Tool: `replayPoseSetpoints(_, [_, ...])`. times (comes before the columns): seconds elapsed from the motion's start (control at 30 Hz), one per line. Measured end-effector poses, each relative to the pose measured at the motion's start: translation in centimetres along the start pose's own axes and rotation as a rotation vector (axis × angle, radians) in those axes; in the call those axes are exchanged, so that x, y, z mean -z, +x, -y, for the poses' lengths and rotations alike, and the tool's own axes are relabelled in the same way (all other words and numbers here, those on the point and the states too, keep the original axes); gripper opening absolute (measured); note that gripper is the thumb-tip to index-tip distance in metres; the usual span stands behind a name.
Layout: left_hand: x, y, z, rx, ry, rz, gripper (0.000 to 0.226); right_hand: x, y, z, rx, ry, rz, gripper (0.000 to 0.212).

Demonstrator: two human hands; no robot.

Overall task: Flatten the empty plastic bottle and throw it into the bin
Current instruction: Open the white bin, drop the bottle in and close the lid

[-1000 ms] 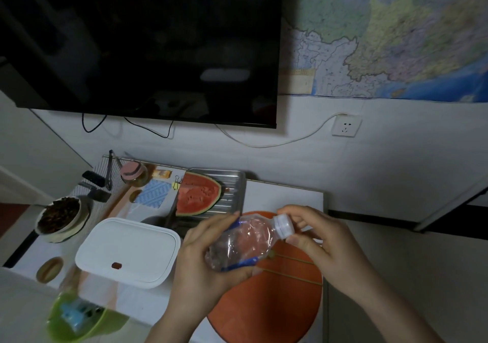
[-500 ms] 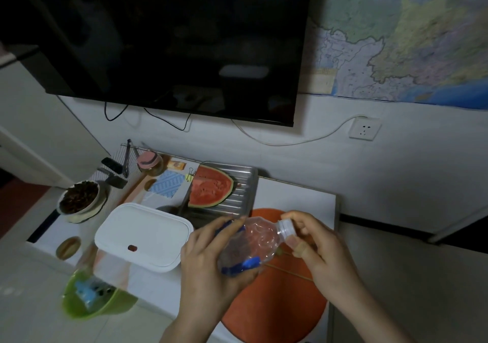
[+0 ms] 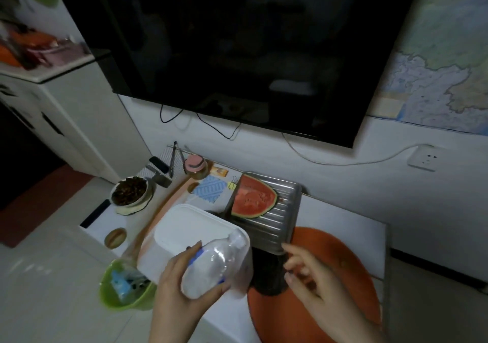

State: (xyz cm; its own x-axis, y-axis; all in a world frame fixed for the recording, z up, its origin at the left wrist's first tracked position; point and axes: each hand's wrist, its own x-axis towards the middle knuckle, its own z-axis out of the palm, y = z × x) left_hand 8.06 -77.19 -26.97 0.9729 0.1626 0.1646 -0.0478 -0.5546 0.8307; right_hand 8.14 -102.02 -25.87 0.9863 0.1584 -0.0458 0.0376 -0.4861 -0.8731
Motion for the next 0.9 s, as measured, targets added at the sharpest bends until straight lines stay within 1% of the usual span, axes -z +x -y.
replayPoseSetpoints(0.1, [4.4, 1.3, 5.1, 0.071, 0.064, -0.026, 0.085, -5.8, 2.2, 1.0, -0.001, -0.130, 0.060, 0.049])
replayPoseSetpoints(0.2, [8.7, 4.1, 9.6, 0.107, 0.104, -0.013, 0.085, -12.1, 5.3, 2.3, -0.005, -0.277, 0.124, 0.057])
replayPoseSetpoints(0.3, [11.7, 7.3, 12.9, 0.046, 0.124, 0.050, 0.085, -17.1, 8.1, 3.0, -0.055, -0.474, 0.172, 0.059])
replayPoseSetpoints(0.4, [13.3, 9.8, 15.0, -0.012, 0.178, 0.118, 0.083, -20.6, 9.7, 2.9, -0.167, -0.548, 0.224, 0.060])
replayPoseSetpoints(0.57, [14.4, 12.8, 17.9, -0.043, 0.236, 0.237, 0.083, -24.1, 11.4, 3.2, -0.219, -0.655, 0.194, 0.060])
replayPoseSetpoints(0.7, [14.4, 14.2, 19.1, -0.051, 0.202, 0.266, 0.082, -25.1, 12.2, 3.3, -0.300, -0.683, 0.167, 0.055])
replayPoseSetpoints(0.83, [14.2, 15.3, 19.3, -0.070, 0.215, 0.284, 0.080, -25.7, 12.3, 3.2, -0.355, -0.702, 0.197, 0.058])
replayPoseSetpoints(0.9, [14.2, 15.8, 19.4, -0.071, 0.228, 0.299, 0.079, -25.9, 12.1, 3.1, -0.349, -0.731, 0.210, 0.060])
